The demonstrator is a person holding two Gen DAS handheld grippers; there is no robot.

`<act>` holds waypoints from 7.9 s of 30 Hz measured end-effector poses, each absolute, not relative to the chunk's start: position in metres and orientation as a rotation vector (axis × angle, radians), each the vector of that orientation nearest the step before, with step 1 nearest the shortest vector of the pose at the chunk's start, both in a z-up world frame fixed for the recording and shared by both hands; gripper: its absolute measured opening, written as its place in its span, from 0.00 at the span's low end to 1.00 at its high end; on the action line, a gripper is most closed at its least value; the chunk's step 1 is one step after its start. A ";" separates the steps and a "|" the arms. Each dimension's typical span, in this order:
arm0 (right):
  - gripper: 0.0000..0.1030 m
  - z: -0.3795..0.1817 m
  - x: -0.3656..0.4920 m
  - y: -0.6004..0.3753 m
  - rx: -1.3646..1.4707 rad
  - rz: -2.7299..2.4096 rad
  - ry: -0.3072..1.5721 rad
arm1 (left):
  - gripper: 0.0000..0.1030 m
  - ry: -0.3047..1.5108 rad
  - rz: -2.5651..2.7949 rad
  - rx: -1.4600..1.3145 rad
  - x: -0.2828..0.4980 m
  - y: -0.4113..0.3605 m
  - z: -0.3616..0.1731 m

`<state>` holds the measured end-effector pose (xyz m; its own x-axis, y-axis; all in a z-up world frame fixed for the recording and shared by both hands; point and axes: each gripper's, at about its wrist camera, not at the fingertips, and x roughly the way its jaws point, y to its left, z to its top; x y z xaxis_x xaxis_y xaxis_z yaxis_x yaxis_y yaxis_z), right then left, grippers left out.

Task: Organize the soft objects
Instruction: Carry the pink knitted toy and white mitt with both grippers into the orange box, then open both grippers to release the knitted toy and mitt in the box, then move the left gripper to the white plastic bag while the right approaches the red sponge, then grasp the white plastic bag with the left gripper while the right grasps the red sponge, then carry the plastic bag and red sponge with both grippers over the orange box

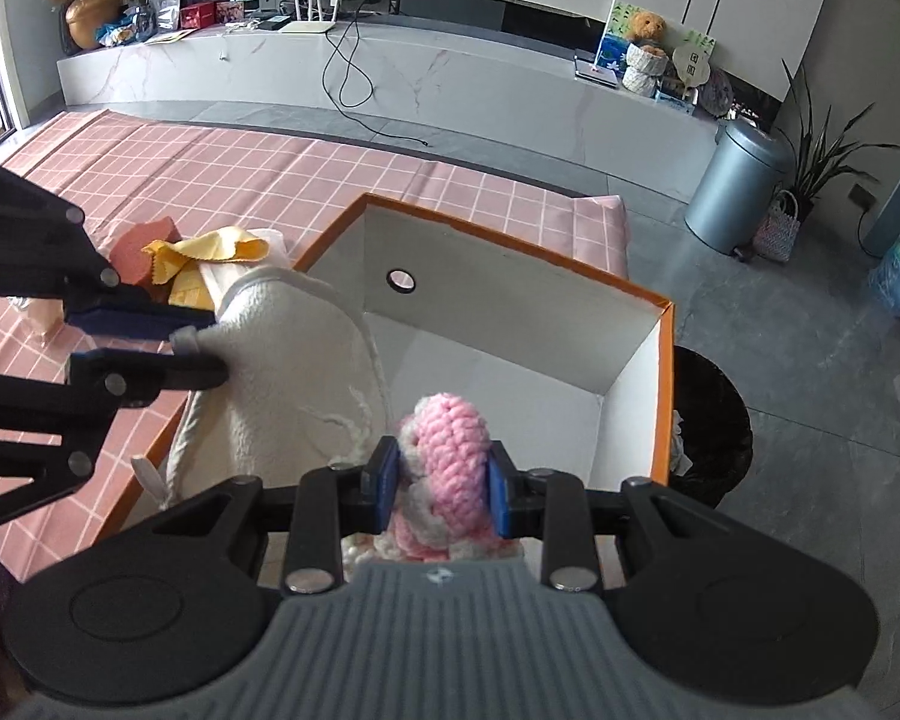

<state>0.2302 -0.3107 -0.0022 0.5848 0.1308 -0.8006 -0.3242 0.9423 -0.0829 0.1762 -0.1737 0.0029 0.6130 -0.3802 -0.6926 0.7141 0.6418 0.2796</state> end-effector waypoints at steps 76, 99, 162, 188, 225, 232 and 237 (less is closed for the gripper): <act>0.70 0.029 0.125 -0.197 -0.193 0.217 0.537 | 0.63 0.565 -0.402 0.257 0.109 -0.063 0.005; 0.70 -0.041 0.129 -0.119 -0.159 0.256 0.634 | 0.63 0.637 -0.190 -0.015 0.090 0.044 -0.047; 0.57 -0.092 0.327 -0.040 0.039 0.409 1.050 | 0.59 1.276 -0.189 -0.018 0.333 0.096 -0.068; 0.41 -0.034 0.234 -0.076 -0.190 0.422 0.737 | 0.54 0.726 -0.110 0.053 0.204 0.058 -0.007; 0.40 0.045 0.075 -0.236 -0.097 0.119 0.386 | 0.54 0.336 -0.205 0.143 0.081 -0.032 0.039; 0.39 0.046 0.066 -0.276 -0.052 0.024 0.368 | 0.54 0.288 -0.312 0.211 0.091 -0.080 0.049; 0.39 0.043 0.068 -0.297 -0.022 -0.014 0.367 | 0.54 0.263 -0.378 0.237 0.100 -0.112 0.049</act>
